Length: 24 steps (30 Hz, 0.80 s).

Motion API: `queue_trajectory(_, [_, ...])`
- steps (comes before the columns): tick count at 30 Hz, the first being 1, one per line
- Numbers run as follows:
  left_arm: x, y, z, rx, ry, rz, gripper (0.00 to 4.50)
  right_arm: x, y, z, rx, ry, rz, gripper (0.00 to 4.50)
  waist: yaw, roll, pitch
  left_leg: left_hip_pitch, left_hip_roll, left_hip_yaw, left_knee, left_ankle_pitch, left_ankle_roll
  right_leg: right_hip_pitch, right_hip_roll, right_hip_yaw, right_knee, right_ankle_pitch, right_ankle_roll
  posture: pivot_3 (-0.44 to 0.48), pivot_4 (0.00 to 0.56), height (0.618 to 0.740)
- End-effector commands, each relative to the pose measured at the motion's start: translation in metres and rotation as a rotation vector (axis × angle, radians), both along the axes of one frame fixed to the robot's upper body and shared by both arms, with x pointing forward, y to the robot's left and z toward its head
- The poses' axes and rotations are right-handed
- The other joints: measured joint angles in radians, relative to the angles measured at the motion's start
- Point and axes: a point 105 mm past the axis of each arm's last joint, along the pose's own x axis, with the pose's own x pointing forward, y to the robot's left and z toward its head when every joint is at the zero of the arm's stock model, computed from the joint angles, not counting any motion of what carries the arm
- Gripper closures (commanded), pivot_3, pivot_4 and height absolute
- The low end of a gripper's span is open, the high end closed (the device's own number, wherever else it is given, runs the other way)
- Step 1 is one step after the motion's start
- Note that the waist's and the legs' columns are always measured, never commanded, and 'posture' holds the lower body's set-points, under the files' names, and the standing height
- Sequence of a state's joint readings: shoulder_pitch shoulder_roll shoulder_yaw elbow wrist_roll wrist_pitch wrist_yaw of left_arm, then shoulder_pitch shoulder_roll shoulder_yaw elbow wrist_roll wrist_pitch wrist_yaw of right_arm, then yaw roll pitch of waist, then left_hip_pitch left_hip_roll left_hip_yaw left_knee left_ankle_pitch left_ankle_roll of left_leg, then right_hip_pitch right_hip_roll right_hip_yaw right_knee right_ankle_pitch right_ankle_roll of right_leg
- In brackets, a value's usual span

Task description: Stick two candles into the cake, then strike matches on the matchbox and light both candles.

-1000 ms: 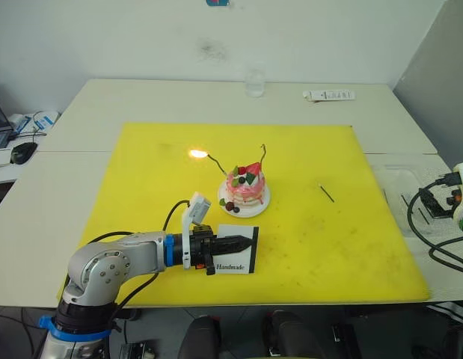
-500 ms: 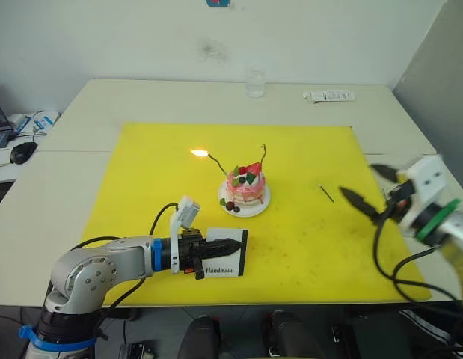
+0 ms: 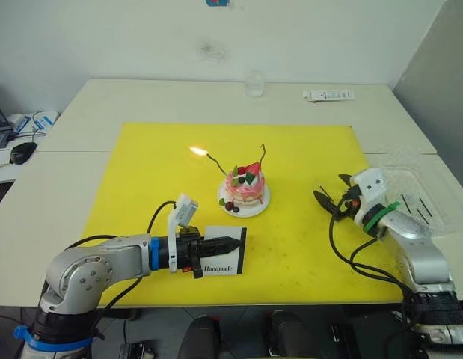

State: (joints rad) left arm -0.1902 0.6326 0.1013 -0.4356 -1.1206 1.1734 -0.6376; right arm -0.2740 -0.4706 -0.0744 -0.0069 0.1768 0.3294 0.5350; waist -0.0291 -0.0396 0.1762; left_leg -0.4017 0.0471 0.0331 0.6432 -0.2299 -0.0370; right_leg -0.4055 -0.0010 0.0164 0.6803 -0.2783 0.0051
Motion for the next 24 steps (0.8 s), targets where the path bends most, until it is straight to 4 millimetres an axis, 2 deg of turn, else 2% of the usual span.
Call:
queue_trajectory(1, [-0.001, -0.004, 0.01, -0.013, -0.039, -0.025, 4.5, 0.007, -0.002, 0.003, 0.015, -0.02, -0.037, 0.04, 0.0, 0.0, 0.0, 0.0, 0.0, 0.0, 0.0, 0.0, 0.0, 0.0, 0.0, 0.0, 0.0, 0.0, 0.0, 0.0, 0.15, 0.74])
queue_trajectory(6, [-0.001, -0.004, 0.009, -0.012, -0.039, -0.024, 4.5, 0.011, -0.01, -0.004, 0.064, 0.003, -0.102, 0.04, 0.0, 0.0, 0.0, 0.0, 0.0, 0.001, 0.0, 0.0, 0.0, 0.0, 0.0, 0.001, 0.0, 0.0, 0.0, 0.0, 0.15, 0.74])
queue_trajectory(9, [0.0, -0.004, 0.009, -0.012, -0.041, -0.022, 4.5, 0.01, -0.012, -0.011, 0.053, 0.04, -0.126, 0.59, 0.0, 0.0, 0.0, 0.0, 0.0, 0.001, 0.0, 0.0, 0.0, 0.0, 0.0, 0.001, 0.0, 0.0, 0.0, 0.0, 0.15, 0.74])
queue_trajectory(20, [0.002, -0.004, 0.009, -0.008, -0.046, -0.018, 4.5, 0.01, -0.005, -0.017, 0.105, 0.114, -0.19, 4.49, 0.0, 0.0, 0.0, 0.0, -0.001, 0.001, 0.001, 0.0, 0.0, 0.001, -0.001, 0.001, 0.001, 0.001, 0.001, 0.0, 0.15, 0.74])
queue_trajectory(24, [0.001, -0.004, 0.008, -0.008, -0.045, -0.016, 4.5, 0.004, 0.002, -0.011, 0.112, 0.103, -0.142, 4.49, 0.0, 0.0, 0.0, 0.0, -0.001, 0.001, 0.001, 0.0, 0.0, 0.001, -0.001, 0.0, 0.0, 0.001, 0.001, 0.0, 0.15, 0.74])
